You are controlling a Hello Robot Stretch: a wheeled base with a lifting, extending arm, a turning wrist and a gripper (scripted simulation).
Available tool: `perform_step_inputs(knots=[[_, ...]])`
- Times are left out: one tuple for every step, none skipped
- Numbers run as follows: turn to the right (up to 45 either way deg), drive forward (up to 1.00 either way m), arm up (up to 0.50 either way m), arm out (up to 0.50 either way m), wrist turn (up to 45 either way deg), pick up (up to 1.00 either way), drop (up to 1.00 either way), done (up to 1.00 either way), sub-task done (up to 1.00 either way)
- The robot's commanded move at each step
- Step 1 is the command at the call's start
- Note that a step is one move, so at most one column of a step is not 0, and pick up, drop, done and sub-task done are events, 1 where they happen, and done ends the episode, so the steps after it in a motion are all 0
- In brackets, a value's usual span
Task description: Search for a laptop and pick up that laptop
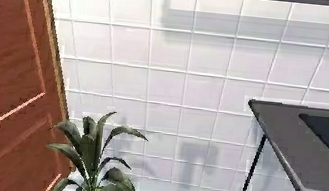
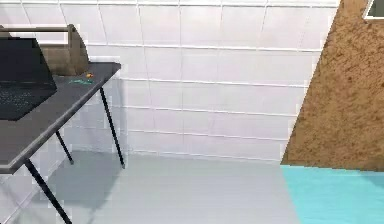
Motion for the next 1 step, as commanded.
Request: perform_step_inputs(knots=[[45.0, 0.00, 0.00, 0.00, 0.0, 0.00, 0.00, 0.00, 0.00]])
